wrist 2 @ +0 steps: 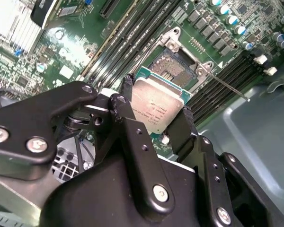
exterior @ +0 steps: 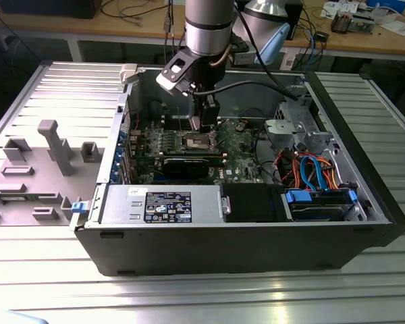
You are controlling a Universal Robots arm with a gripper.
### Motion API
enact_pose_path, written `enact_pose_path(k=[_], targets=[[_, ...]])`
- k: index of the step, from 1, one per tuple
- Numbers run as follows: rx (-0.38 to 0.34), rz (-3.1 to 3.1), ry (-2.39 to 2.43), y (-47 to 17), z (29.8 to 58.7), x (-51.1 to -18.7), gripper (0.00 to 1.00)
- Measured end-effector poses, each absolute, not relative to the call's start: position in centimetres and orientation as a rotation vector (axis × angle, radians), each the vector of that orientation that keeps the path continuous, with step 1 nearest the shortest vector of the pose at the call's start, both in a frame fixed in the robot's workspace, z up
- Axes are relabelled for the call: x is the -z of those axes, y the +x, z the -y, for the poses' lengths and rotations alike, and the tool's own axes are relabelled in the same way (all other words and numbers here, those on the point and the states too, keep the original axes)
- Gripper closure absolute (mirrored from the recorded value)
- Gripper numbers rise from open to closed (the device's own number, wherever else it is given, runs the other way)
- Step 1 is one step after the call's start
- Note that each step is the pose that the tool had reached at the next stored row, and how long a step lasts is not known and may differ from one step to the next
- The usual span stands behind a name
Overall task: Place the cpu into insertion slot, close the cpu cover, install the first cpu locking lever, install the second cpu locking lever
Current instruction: 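Place the cpu into insertion slot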
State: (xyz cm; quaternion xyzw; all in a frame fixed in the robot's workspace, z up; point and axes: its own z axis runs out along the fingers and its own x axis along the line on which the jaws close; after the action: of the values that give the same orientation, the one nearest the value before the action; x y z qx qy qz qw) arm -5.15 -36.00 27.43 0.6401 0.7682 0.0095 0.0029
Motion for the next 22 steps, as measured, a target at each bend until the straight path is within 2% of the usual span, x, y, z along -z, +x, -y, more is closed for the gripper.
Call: enact_pose_path(k=[22], targets=[[-0.009, -2.239, 2.181, -5.12, 35.96, -26.5, 0.45]])
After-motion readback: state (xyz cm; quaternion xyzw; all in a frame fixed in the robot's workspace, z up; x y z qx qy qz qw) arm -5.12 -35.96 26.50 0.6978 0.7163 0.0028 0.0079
